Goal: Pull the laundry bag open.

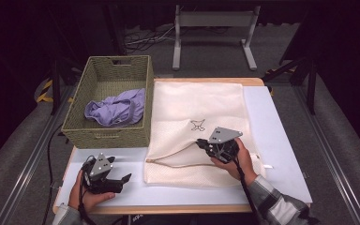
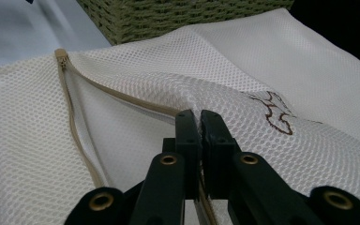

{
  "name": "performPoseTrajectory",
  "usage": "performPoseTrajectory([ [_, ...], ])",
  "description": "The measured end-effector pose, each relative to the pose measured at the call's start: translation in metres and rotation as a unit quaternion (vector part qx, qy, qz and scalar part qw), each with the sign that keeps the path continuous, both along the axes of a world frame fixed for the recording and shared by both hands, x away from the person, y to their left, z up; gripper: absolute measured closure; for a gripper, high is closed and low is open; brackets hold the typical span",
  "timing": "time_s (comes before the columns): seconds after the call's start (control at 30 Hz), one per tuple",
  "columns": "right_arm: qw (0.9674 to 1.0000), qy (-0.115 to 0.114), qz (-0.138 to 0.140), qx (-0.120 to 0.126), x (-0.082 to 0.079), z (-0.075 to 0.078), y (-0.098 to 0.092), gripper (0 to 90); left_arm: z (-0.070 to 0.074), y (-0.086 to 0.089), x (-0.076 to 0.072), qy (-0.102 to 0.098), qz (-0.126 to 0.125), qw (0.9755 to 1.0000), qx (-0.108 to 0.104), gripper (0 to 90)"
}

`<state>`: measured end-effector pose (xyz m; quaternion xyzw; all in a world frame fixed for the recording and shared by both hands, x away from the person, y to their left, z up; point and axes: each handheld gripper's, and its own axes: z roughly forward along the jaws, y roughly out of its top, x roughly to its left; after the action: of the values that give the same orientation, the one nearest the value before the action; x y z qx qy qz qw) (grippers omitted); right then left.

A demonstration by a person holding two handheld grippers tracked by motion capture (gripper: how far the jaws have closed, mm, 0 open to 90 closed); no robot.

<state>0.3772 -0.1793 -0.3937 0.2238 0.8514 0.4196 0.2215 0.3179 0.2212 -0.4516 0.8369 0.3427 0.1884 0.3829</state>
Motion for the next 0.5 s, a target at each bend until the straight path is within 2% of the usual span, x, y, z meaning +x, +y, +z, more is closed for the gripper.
performPoseTrajectory([
  [0.1, 1.0000, 0.003, 0.002, 0.006, 0.0006, 0.0005, -0.0017, 86.8, 0.0001, -0.0003, -0.0008, 0.002, 0.000, 1.0000, -0.001, 13.4],
  [0.3, 1.0000, -0.001, 0.007, 0.001, 0.0008, 0.0016, -0.0014, 86.8, 0.0004, -0.0002, 0.0010, 0.002, -0.001, 1.0000, -0.007, 13.4],
  [0.5, 1.0000, -0.002, 0.007, 0.004, 0.0019, 0.0023, -0.0017, 86.9, -0.0006, 0.0004, 0.0021, 0.005, -0.002, 1.0000, -0.004, 13.3],
])
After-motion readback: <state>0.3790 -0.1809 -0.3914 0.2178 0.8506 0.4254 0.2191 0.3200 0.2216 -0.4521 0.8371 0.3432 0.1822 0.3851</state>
